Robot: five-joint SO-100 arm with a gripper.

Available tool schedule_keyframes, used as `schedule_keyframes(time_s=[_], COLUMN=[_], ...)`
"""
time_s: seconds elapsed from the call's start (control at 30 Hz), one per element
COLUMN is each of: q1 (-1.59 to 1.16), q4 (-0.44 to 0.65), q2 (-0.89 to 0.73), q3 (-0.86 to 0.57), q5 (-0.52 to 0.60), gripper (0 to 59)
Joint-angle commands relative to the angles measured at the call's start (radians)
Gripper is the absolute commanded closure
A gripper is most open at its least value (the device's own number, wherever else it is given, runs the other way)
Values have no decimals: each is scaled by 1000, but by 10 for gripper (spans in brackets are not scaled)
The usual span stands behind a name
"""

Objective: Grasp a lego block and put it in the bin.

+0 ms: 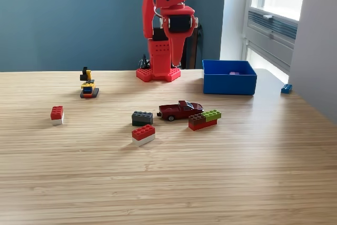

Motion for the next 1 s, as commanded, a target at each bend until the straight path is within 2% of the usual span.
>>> schedule_keyframes(time_s=[0.03,1.0], q1=[5,43], q4=[-32,-144], q2=[84,84], q3=[9,147], q5=[-8,12], gripper=[586,586])
